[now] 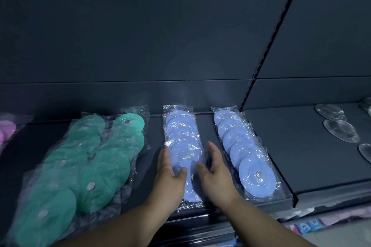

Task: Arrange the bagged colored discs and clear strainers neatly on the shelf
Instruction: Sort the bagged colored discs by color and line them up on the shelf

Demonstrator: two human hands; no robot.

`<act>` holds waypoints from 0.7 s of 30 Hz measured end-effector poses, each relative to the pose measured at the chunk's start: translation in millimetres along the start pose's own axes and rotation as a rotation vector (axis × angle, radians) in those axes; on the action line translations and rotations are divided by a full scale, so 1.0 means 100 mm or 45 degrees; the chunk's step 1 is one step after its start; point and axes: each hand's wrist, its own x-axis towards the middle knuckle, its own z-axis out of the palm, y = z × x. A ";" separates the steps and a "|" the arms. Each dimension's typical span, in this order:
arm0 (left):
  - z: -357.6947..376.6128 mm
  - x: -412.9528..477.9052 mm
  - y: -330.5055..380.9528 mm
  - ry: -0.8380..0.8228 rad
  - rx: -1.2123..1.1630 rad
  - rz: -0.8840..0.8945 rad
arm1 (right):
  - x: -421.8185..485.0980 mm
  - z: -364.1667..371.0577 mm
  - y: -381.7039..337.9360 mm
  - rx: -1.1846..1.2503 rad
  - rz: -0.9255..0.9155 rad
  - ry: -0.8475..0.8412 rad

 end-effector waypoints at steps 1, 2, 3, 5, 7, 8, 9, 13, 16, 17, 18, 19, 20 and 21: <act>0.01 -0.03 -0.01 -0.007 0.012 -0.012 | -0.02 0.00 0.02 -0.035 0.021 -0.022; 0.02 -0.06 -0.02 -0.019 0.024 -0.018 | -0.04 0.00 0.06 -0.069 0.037 -0.035; 0.03 -0.09 -0.04 -0.031 0.036 -0.031 | -0.06 0.01 0.10 -0.103 0.043 -0.041; 0.04 -0.13 -0.06 -0.051 0.041 -0.036 | -0.09 0.00 0.13 -0.121 0.032 -0.058; 0.03 -0.08 -0.03 -0.011 0.010 -0.028 | -0.06 -0.03 0.09 -0.121 0.026 -0.058; 0.01 -0.05 0.00 0.028 -0.005 -0.035 | -0.03 -0.05 0.06 -0.111 0.023 -0.047; 0.00 -0.02 0.05 0.072 0.006 -0.043 | 0.01 -0.08 0.05 -0.112 0.007 -0.022; 0.03 0.06 0.21 0.174 0.162 0.150 | 0.18 -0.28 0.00 -0.118 -0.084 0.066; 0.08 0.15 0.26 0.171 0.430 0.310 | 0.29 -0.56 -0.05 -0.337 -0.206 0.132; 0.09 0.20 0.26 0.176 0.595 0.354 | 0.33 -0.65 -0.02 -0.471 -0.283 0.143; 0.11 0.25 0.25 0.179 0.765 0.401 | 0.39 -0.73 0.01 -0.650 -0.343 0.131; 0.14 0.28 0.24 0.171 0.923 0.449 | 0.43 -0.79 0.06 -0.863 -0.382 0.100; 0.17 0.30 0.23 0.144 1.052 0.485 | 0.47 -0.82 0.12 -1.068 -0.381 0.058; 0.21 0.30 0.21 0.099 1.149 0.500 | 0.49 -0.85 0.18 -1.222 -0.359 0.013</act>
